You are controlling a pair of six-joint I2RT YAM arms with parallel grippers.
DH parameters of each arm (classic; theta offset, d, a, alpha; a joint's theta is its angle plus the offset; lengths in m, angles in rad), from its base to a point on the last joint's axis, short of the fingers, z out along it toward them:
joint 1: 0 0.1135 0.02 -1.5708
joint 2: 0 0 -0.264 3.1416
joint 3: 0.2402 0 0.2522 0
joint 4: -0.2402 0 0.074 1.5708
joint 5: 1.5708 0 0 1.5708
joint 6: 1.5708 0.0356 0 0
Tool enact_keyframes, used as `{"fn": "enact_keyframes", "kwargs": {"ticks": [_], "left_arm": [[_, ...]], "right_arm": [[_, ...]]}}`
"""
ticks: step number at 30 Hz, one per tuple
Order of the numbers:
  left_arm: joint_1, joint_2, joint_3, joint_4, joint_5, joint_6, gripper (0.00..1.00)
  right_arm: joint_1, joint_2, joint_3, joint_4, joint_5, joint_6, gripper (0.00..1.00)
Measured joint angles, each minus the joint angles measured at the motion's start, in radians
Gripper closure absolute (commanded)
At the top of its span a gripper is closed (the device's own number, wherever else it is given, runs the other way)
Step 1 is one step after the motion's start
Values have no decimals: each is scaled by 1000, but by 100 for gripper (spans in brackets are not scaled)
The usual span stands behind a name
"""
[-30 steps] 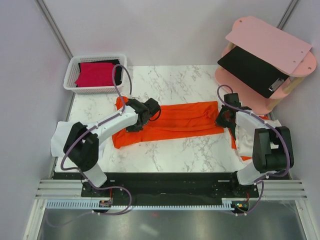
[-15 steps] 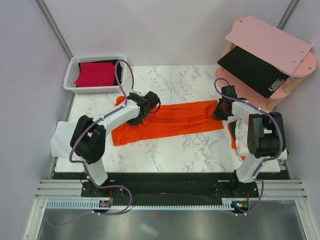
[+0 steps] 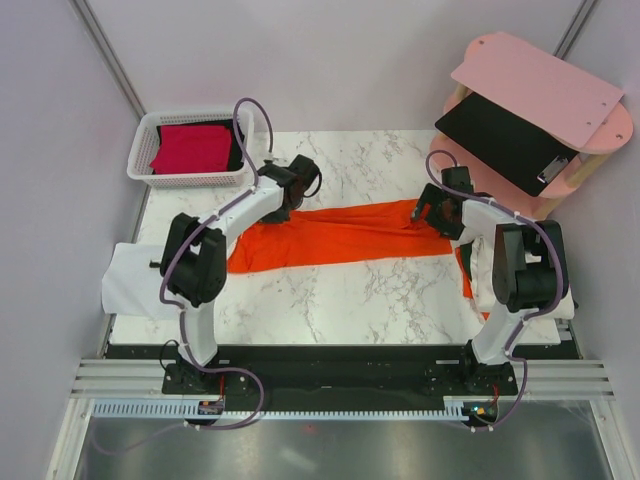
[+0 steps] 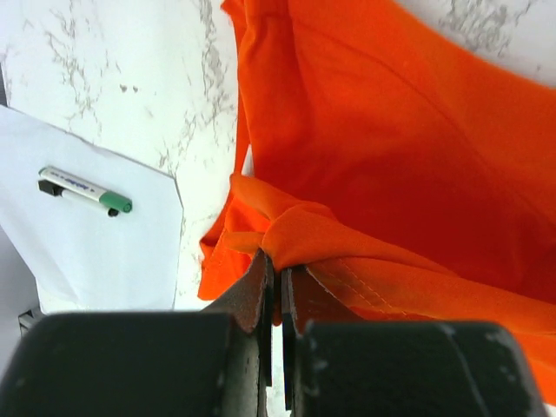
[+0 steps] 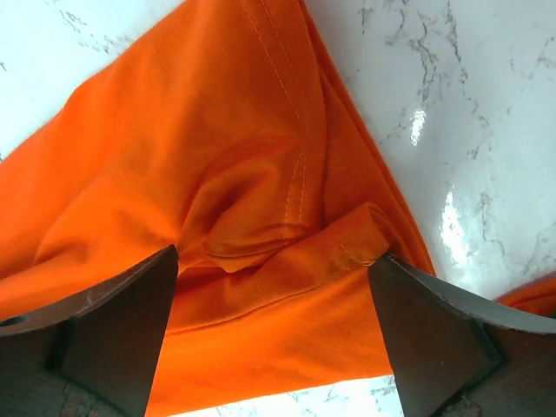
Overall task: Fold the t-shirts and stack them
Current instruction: Fold the other side of the tshirt into a rectangle
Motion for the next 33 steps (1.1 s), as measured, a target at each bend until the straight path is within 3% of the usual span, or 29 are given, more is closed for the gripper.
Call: {"fn": "enact_keyframes", "kwargs": {"ticks": [1,2,3,4,13,19,21,22,23,24,29,33], "left_arm": [[4,14,16,4,-1,11,87],[10,33,39,4,-2,26,68],[17,55,64,5,-3,40,11],[23,77,91,5,-5,58,1],[71,156,172,23,-20,81,0],[60,39,46,36,-13,73,0],[44,-38,-26,39,-11,60,4],[33,-75,-59,39,-6,53,11],[20,-113,-89,45,5,48,68],[5,-147,-120,55,16,40,98],[-53,-260,-270,123,108,19,98],[-58,-250,-340,159,175,9,98]], "right_arm": [[0,-3,-2,1,0,-3,2],[0,-4,-5,1,1,-5,2],[-1,-6,-8,2,1,-8,2],[-1,-9,-10,3,0,-12,2],[-4,-134,-113,5,16,-40,2],[-4,-288,-154,34,21,-61,2],[-4,-316,-154,51,19,-77,13],[-3,-320,-153,58,18,-89,26],[-2,-320,-151,61,17,-98,83],[0,-317,-151,63,13,-111,100],[34,-240,-87,53,6,-143,100],[100,-95,97,-10,13,-184,100]]}}
